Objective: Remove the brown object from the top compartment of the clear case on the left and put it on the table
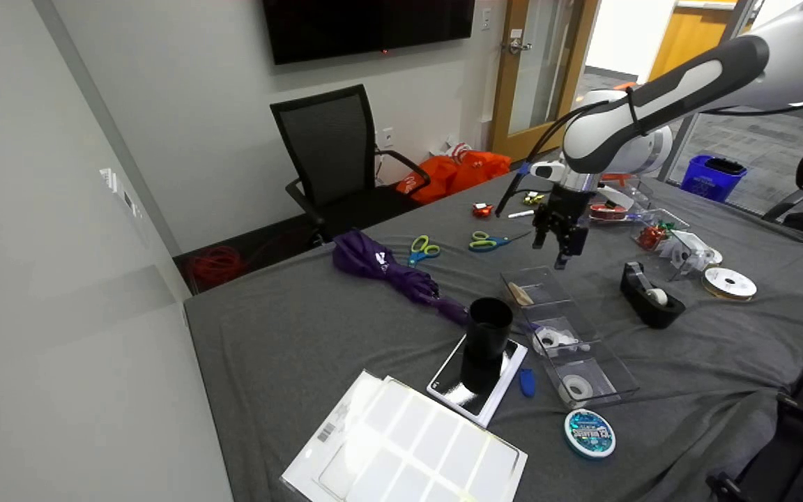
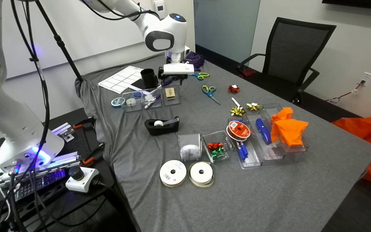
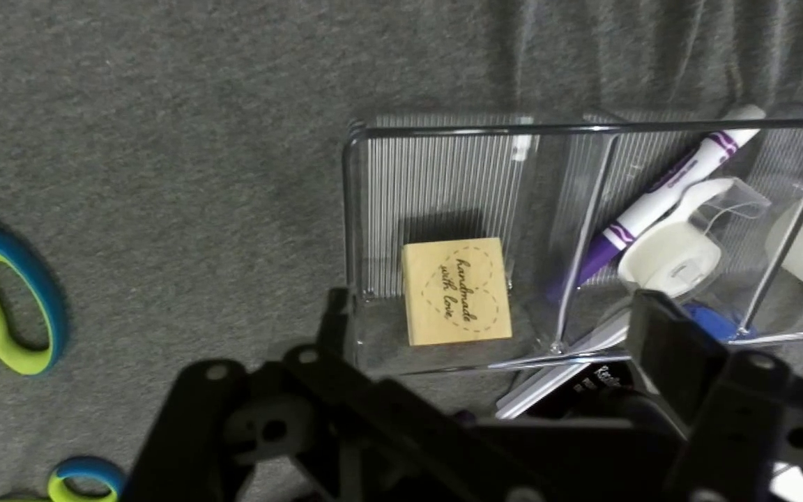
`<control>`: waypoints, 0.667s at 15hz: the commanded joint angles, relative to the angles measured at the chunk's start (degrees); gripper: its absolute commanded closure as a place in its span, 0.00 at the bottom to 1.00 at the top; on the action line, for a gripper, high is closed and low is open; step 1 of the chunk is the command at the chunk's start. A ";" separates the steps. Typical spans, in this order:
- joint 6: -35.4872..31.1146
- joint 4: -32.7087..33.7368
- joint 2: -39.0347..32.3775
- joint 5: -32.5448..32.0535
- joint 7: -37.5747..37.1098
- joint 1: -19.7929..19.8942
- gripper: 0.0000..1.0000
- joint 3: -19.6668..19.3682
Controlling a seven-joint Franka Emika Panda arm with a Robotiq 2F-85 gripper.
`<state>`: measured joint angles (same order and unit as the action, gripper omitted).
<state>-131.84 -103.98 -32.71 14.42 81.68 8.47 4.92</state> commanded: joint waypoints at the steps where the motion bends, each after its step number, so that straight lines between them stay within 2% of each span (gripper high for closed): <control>1: 0.17 -0.03 -0.07 -0.64 -0.66 0.46 0.00 1.04; 10: -5.16 0.90 -4.55 -2.60 -2.08 -1.91 0.00 1.76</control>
<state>-134.24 -103.94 -34.99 13.90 81.27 7.06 6.58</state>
